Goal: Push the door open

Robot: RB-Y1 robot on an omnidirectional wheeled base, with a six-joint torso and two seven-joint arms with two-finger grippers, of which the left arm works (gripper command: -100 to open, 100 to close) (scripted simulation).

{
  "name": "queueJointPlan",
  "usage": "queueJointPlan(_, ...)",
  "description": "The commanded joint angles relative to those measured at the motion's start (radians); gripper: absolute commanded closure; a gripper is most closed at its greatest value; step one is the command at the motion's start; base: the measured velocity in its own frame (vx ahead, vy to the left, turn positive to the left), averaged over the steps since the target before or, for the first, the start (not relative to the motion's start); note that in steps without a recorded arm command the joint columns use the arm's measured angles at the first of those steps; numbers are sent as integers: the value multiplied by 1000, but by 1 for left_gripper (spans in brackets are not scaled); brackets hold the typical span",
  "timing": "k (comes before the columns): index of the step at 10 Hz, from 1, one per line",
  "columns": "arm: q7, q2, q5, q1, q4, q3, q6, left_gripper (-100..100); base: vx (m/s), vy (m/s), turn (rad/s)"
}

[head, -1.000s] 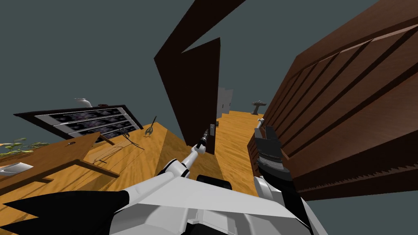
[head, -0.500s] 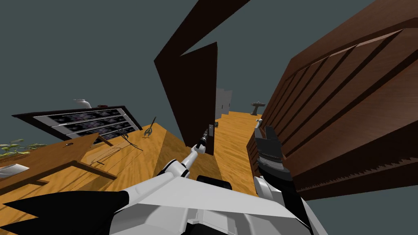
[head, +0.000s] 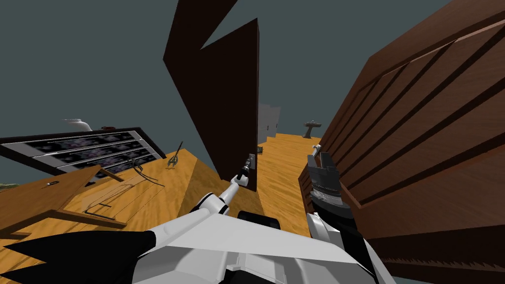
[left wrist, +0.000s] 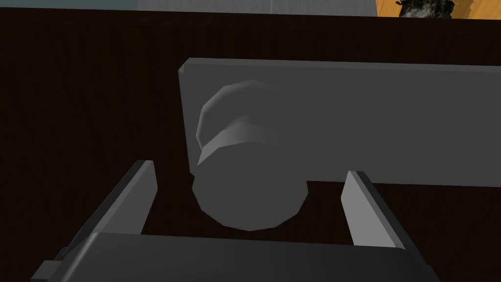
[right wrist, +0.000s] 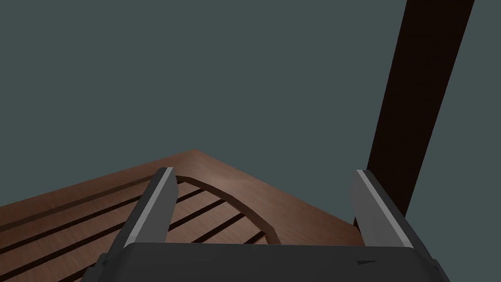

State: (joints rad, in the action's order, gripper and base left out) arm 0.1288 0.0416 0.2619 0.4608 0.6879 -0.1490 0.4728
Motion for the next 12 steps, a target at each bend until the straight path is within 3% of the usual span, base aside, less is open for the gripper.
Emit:
queueJointPlan(1,0,0,0,0,0,0,0,-100,73,-19,-3)
queueJointPlan(2,0,0,0,0,0,0,0,100,-8,2,6)
queueJointPlan(7,0,0,0,0,0,0,0,100,-14,4,-1)
queueJointPlan(12,9,25,13,-2,-8,36,0,100,152,-80,34)
